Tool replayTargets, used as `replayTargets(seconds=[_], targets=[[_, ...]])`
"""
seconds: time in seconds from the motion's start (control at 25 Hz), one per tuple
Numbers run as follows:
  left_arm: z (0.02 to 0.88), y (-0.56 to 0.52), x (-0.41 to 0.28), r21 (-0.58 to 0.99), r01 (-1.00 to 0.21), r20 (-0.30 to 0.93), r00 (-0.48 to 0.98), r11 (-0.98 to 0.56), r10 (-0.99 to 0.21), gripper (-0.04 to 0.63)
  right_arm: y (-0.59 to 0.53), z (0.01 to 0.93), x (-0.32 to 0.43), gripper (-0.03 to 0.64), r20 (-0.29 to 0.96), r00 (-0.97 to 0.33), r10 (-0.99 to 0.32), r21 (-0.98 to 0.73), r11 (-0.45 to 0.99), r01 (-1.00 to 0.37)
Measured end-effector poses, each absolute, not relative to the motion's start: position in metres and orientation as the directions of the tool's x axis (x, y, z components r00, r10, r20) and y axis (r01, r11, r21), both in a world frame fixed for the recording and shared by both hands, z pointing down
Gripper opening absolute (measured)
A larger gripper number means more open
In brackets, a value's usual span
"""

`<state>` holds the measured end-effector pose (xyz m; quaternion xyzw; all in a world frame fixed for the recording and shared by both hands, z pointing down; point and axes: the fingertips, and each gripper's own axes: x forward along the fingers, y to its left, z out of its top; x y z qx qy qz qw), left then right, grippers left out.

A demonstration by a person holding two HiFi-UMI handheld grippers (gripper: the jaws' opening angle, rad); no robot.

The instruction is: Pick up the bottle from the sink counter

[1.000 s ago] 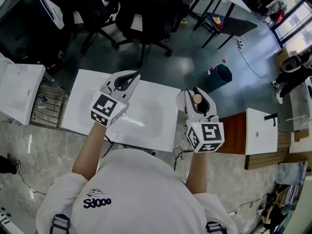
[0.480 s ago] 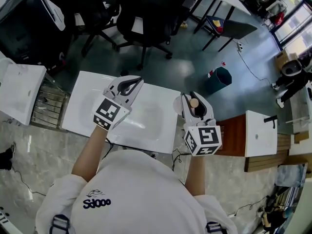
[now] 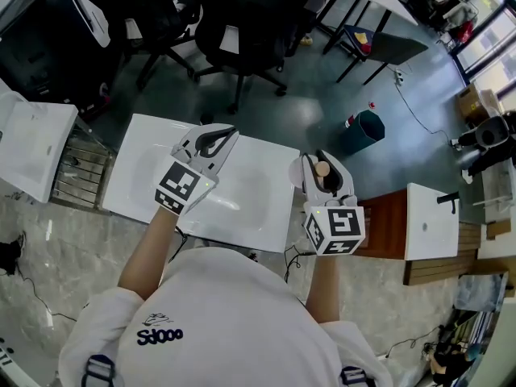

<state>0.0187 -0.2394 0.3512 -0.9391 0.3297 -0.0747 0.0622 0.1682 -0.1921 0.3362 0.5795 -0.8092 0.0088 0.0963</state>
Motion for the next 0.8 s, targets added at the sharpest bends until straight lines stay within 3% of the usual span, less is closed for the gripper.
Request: replayTargets(seconds=[0.8], targets=[[0.366,-0.236,0.013,-0.144,-0.626,0.156,0.750,-0.766,-0.643,0.005,-0.194,0.343,0.166,0.117,0.171,-0.340,-0.925,0.097,0.359,-0.928]])
